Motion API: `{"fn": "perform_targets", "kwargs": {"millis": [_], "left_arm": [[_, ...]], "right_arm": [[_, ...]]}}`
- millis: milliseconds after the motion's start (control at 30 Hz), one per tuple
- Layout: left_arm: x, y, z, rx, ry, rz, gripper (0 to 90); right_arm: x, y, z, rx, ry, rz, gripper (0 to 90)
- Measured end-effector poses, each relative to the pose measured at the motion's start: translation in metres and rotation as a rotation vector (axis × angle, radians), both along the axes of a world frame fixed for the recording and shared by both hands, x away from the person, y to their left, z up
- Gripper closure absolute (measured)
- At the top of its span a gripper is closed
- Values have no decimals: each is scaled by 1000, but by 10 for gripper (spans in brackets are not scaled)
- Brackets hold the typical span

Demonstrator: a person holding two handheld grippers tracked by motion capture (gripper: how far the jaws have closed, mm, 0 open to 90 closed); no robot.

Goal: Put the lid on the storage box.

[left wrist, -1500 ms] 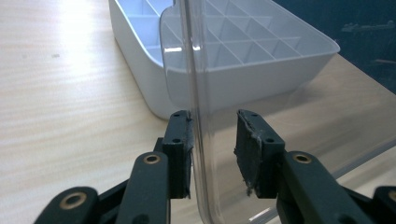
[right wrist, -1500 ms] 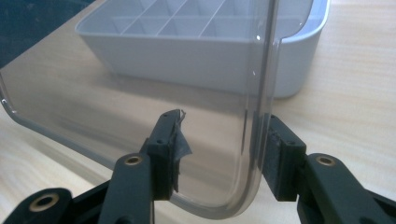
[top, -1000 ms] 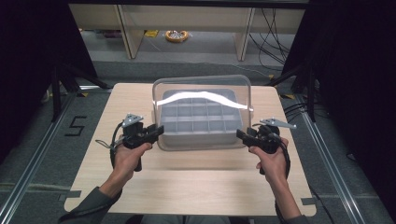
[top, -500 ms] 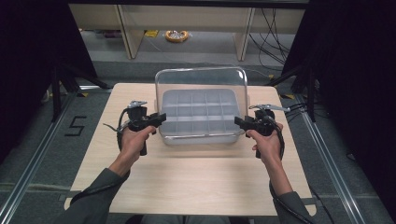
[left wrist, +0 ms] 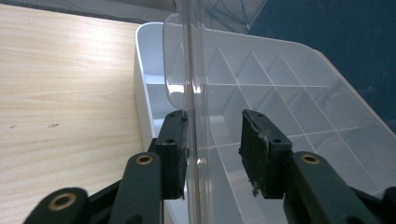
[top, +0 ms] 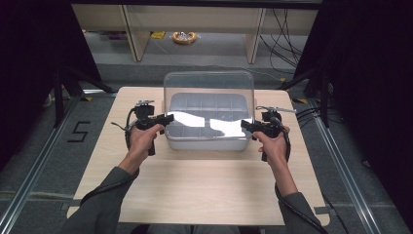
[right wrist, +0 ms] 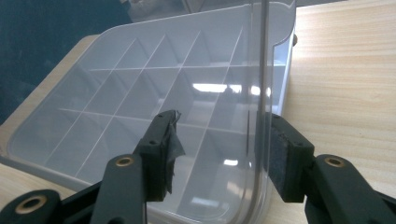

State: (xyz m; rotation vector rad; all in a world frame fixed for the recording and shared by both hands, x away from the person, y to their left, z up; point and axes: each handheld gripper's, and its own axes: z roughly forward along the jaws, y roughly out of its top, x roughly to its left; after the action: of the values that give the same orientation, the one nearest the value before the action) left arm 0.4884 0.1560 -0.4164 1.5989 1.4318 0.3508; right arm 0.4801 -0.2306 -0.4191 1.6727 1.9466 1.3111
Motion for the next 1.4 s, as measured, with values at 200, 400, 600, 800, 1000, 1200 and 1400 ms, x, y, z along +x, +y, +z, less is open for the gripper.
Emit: {"fn": "perform_targets", "kwargs": {"millis": [200,400,600,800,1000,1200,1400], "left_arm": [[3,-1,1,-2,27,-11,577],[13,1,13,1,23,-9,574],[30,2,10,25,63,-8,561],[38,3,0,20,88,0,557],[40,4,-8,12,102,-7,549],[40,3,-17,-6,121,-4,543],[39,5,-22,-6,125,-11,536]], "right_arm": [[2,-3,0,23,3,3,485],[2,-1,1,67,9,-20,482],[3,6,-5,44,7,-25,483],[4,10,-14,21,13,-33,481],[2,10,-20,45,27,-27,474],[4,8,-24,35,21,-27,466],[7,9,-22,-2,24,-37,458]]}}
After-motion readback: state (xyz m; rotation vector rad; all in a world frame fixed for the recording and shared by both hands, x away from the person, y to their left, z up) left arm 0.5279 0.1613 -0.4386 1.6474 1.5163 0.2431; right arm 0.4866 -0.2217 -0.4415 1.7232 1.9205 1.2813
